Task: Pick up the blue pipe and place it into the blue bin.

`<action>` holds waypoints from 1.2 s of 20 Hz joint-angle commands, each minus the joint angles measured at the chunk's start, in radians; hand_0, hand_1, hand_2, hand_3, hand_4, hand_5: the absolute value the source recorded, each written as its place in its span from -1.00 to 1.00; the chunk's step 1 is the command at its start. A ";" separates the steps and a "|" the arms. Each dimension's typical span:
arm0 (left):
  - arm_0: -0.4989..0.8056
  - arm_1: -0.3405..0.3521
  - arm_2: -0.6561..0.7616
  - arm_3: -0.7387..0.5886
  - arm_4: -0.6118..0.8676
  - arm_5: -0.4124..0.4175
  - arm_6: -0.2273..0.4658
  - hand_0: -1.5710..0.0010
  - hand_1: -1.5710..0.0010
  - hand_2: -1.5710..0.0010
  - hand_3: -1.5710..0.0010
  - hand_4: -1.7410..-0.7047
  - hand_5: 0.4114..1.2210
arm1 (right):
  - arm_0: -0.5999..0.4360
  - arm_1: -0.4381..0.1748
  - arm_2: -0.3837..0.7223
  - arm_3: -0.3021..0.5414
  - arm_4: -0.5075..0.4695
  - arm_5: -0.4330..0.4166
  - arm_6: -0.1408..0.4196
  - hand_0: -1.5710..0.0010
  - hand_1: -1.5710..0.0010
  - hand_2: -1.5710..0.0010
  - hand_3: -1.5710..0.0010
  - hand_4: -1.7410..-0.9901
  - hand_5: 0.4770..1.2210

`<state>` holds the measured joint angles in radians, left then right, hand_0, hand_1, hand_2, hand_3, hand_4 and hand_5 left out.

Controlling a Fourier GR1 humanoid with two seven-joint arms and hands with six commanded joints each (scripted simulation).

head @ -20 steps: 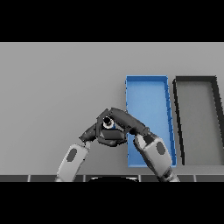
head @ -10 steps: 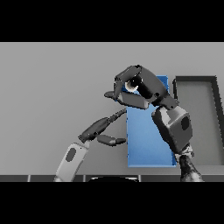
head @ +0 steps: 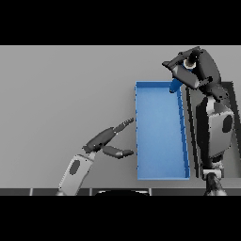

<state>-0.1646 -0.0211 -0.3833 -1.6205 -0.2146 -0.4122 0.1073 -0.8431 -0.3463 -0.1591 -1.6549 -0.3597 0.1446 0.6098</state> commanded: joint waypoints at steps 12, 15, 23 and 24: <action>0.024 -0.001 -0.007 -0.017 0.015 -0.005 0.003 1.00 1.00 1.00 1.00 0.66 -0.96 | 0.523 -0.199 0.207 -0.168 -0.132 -0.336 0.000 -1.00 -1.00 -1.00 -1.00 -1.00 1.00; 0.034 -0.002 -0.019 -0.026 0.013 -0.008 0.002 1.00 1.00 1.00 1.00 0.65 -0.98 | 0.581 -0.310 0.338 -0.171 -0.185 -0.505 0.000 -1.00 -1.00 -1.00 -0.94 -1.00 1.00; 0.029 -0.007 -0.022 -0.024 -0.001 0.004 0.015 1.00 1.00 1.00 1.00 0.67 -0.97 | 0.498 -0.571 0.730 -0.052 -0.393 -0.792 0.000 -0.19 -0.09 -0.09 0.36 -0.36 1.00; 0.026 -0.002 -0.016 -0.023 0.002 0.002 0.016 1.00 1.00 1.00 1.00 0.67 -0.97 | 0.477 -0.595 0.761 -0.043 -0.424 -0.786 0.000 0.05 0.13 0.13 0.49 -0.13 1.00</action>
<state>-0.1384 -0.0223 -0.3990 -1.6440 -0.2132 -0.4093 0.1244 -0.3662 -0.9420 0.6017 -1.6983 -0.7827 -0.6391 0.6098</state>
